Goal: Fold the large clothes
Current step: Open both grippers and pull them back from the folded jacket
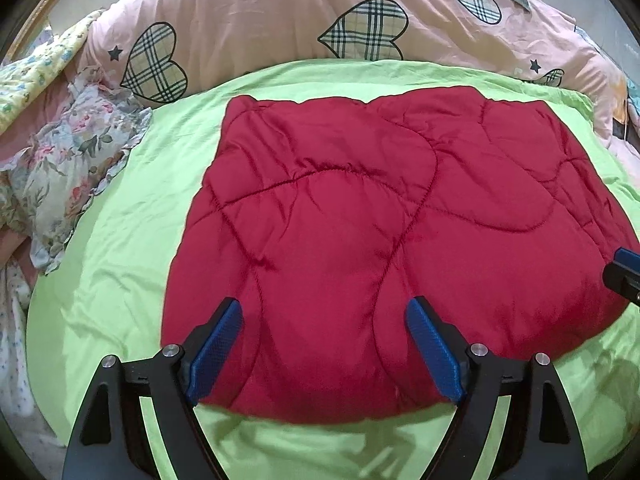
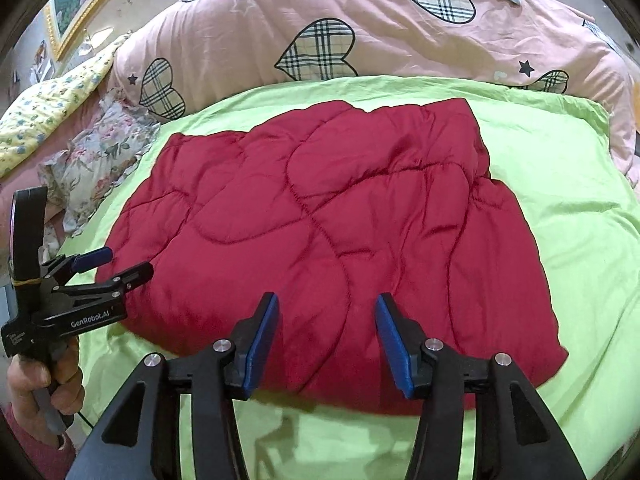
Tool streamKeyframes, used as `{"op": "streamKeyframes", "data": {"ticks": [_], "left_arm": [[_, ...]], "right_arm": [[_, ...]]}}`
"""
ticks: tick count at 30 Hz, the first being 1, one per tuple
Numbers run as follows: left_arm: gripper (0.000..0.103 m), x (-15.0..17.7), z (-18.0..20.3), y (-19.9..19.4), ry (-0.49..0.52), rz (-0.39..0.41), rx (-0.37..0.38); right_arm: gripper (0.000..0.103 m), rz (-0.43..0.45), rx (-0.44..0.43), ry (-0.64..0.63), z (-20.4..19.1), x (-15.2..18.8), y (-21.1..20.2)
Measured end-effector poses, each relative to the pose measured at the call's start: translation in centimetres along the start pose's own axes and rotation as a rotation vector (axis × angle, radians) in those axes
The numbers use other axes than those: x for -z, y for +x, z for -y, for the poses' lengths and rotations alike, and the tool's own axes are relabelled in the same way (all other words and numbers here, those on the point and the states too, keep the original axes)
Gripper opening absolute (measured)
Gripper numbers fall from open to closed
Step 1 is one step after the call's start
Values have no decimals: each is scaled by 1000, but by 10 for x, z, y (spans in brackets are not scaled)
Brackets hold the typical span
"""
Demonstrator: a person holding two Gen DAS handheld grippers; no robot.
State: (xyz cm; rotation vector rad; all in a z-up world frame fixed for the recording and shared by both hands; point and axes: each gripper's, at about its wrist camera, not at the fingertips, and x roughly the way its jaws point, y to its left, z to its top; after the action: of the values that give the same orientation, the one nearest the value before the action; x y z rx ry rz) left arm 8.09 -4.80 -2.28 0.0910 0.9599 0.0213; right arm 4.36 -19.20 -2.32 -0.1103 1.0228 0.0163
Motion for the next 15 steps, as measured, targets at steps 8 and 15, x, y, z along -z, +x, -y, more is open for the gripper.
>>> {"op": "streamKeyframes", "data": {"ticks": [8, 15], "left_arm": [[94, 15, 0, -24, -8, 9, -28], [101, 28, 1, -42, 9, 10, -72]], "right_arm": [[67, -3, -21, -26, -12, 14, -18], [90, -15, -18, -47, -20, 28, -29]]}}
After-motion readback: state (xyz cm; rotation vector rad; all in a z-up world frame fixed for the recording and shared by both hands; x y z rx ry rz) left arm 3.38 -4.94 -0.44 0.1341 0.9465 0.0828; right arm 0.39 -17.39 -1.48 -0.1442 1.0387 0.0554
